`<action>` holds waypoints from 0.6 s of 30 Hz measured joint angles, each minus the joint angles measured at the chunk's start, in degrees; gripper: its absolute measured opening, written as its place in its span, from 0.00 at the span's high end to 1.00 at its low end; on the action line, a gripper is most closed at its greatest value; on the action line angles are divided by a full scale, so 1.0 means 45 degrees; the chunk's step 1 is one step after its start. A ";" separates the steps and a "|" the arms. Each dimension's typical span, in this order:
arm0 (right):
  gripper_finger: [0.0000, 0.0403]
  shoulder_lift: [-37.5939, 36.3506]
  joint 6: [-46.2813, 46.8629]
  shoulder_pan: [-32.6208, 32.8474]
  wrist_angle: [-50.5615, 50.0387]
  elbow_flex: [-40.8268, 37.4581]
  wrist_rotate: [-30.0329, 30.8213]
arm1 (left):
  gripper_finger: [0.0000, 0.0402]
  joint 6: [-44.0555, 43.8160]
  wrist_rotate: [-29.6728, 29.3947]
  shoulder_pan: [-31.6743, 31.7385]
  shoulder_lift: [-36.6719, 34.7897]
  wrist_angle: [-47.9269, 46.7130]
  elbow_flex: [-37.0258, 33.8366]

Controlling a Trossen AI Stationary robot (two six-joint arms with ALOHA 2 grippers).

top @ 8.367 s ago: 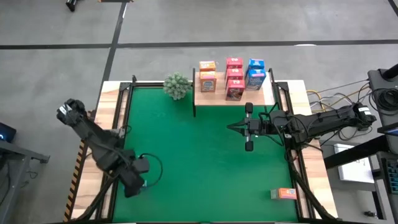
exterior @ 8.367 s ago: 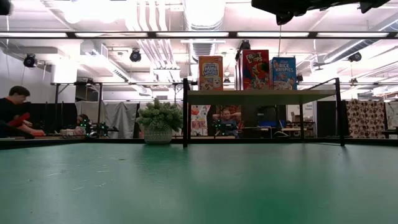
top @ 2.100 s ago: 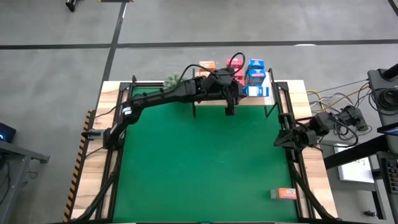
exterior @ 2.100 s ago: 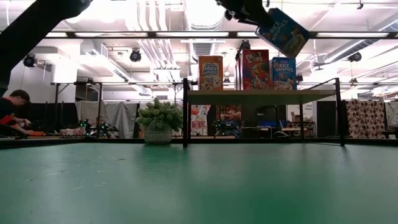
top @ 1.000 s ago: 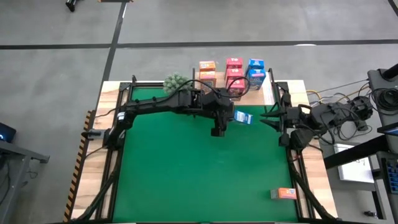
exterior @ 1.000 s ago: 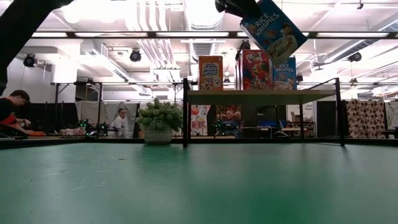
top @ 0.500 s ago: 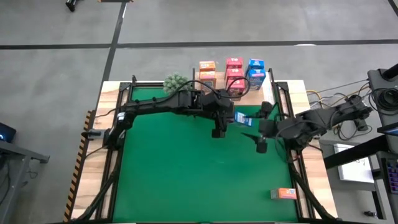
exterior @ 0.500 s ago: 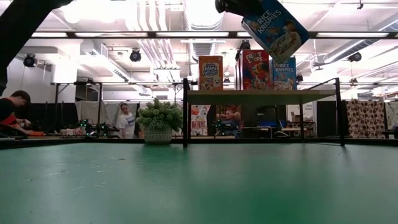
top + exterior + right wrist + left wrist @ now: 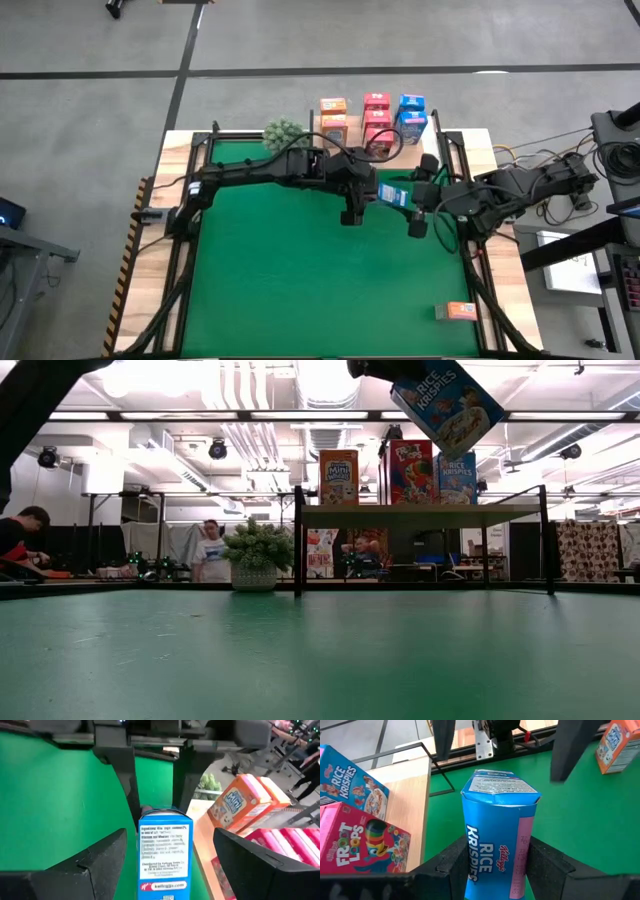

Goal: Stack cereal on shelf
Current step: Put the blue cereal box on the shelf aligned with the other blue cereal box

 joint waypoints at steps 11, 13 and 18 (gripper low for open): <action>0.29 0.0353 0.0477 -0.0191 -0.0457 -0.0325 -0.0099 | 0.62 -0.0188 0.0004 -0.0042 0.0000 0.0005 0.0000; 0.29 0.0400 0.0425 -0.0196 -0.0401 -0.0327 -0.0084 | 0.62 -0.0184 0.0000 -0.0047 0.0000 0.0000 0.0000; 0.31 0.0473 0.0228 -0.0201 -0.0378 -0.0329 -0.0055 | 0.62 -0.0184 0.0005 -0.0067 0.0000 0.0005 0.0000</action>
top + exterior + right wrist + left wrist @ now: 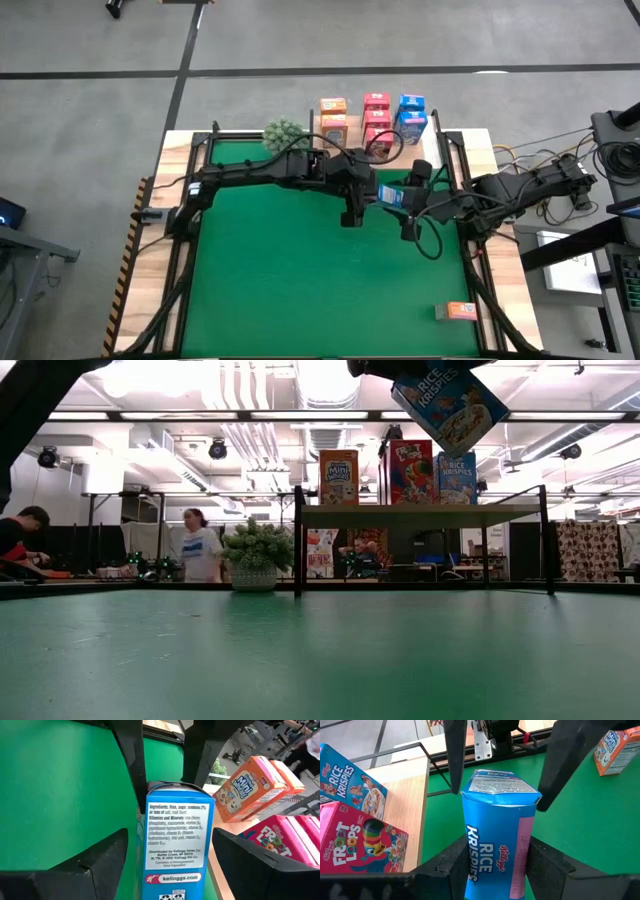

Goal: Stack cereal on shelf
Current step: Put the blue cereal box on the shelf aligned with the other blue cereal box

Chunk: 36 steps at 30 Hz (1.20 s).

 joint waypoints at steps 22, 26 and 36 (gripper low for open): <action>0.56 -0.0038 -0.0277 -0.0785 0.0070 0.0005 -0.0742 | 0.62 0.0219 -0.0015 0.0005 0.0000 0.0106 0.0005; 0.56 -0.0057 -0.0343 -0.0782 0.0092 0.0005 -0.0732 | 0.62 0.0549 -0.0015 0.0007 0.0000 0.0323 0.0005; 0.56 -0.0889 -0.0987 -0.1562 0.0142 -0.0077 -0.1479 | 0.55 0.2198 -0.0119 0.0041 -0.0270 0.0481 0.0005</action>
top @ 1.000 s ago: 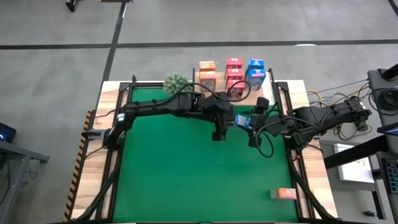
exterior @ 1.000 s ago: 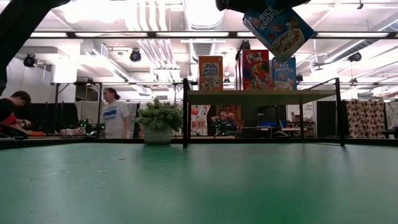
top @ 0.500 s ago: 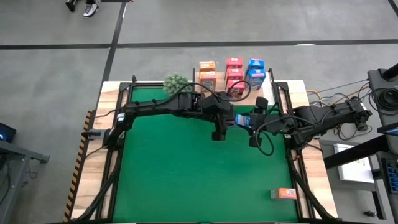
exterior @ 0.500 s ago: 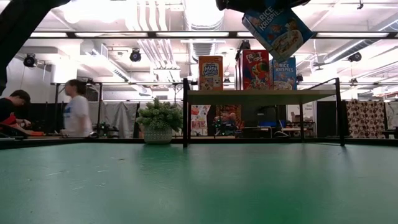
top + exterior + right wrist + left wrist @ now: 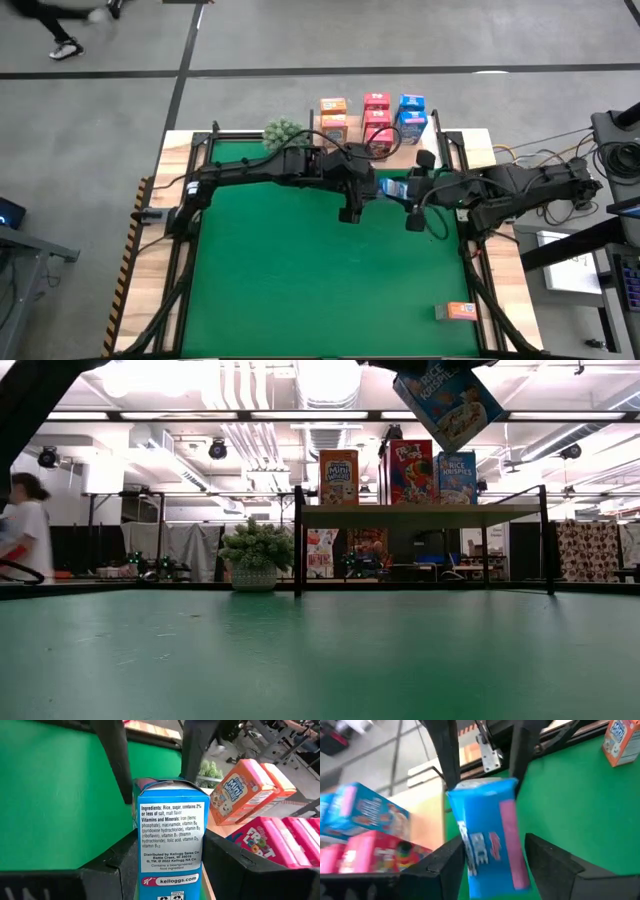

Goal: Stack cereal on shelf
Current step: Put the blue cereal box on the shelf aligned with the other blue cereal box

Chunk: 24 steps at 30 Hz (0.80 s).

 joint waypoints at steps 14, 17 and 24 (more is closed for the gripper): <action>0.56 -0.2675 -0.1991 -0.3916 0.1327 -0.1595 -0.2194 | 0.44 0.0753 -0.0480 0.0018 -0.2690 -0.0165 0.0005; 0.56 -0.3262 -0.2412 -0.4977 0.2090 -0.2262 -0.3059 | 0.44 -0.0135 0.0248 0.0008 -0.3222 -0.0386 0.0001; 0.56 -0.4880 -0.2645 -0.6600 0.3201 -0.3907 -0.4999 | 0.44 -0.2094 0.0750 -0.0365 -0.3997 -0.1586 -0.0024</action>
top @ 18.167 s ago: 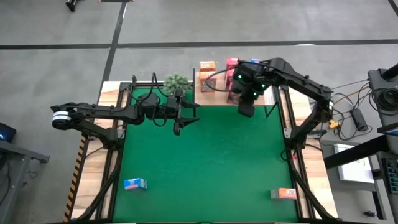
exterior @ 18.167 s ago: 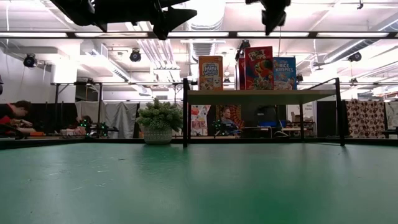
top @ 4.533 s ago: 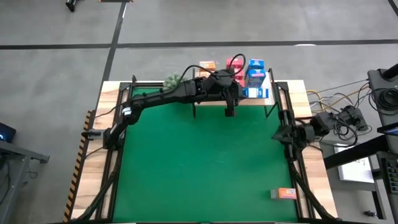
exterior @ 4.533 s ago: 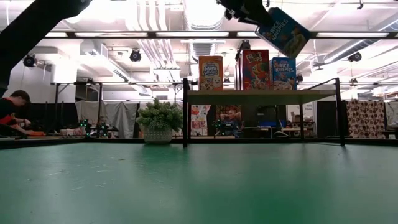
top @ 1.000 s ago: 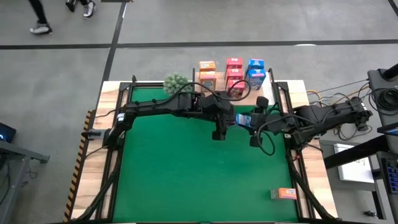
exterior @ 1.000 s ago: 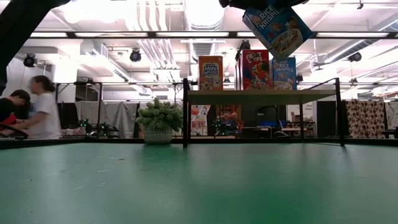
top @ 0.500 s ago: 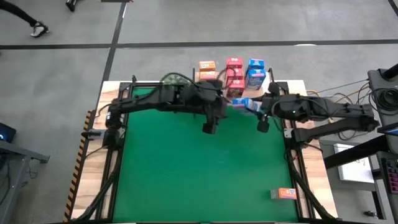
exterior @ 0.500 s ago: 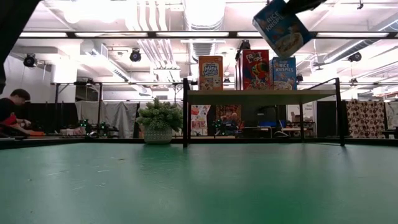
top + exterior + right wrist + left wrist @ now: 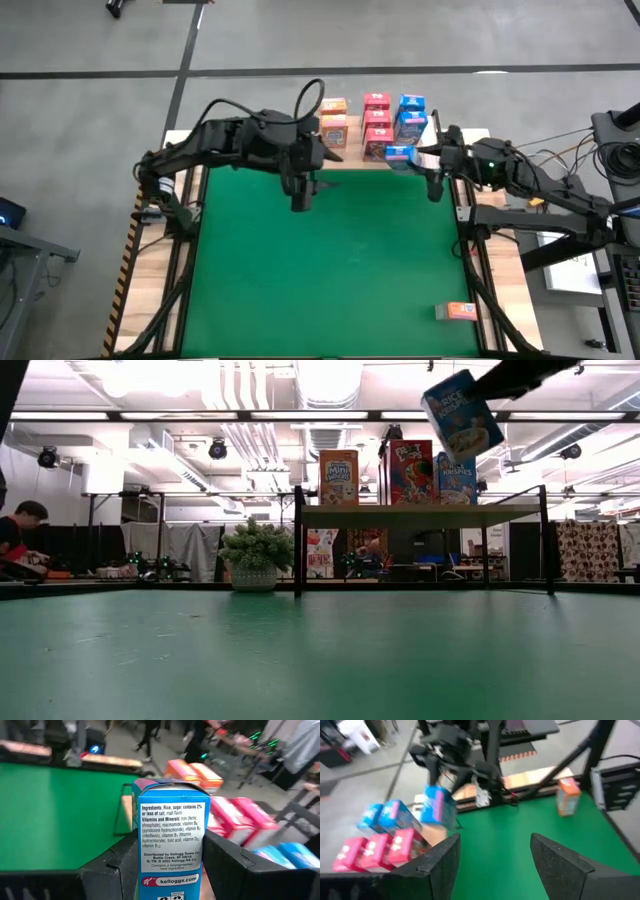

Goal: Stack cereal on shelf
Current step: Put the blue cereal box on the shelf aligned with the other blue cereal box

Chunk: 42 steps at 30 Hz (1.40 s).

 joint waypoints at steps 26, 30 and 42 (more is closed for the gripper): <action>0.56 -0.3663 0.1671 -0.0754 0.5517 -0.6104 0.2786 | 0.44 -0.1321 -0.0758 -0.1144 -0.4316 0.5275 -0.9186; 0.56 -0.3673 0.1892 -0.0752 0.5581 -0.6590 0.3145 | 0.44 -0.1749 -0.0758 -0.1205 -0.5965 0.7927 -1.1831; 0.56 -0.3576 0.2369 -0.0752 0.7271 -0.7892 0.4077 | 0.44 -0.2115 -0.0758 -0.1230 -0.9050 1.2485 -1.6081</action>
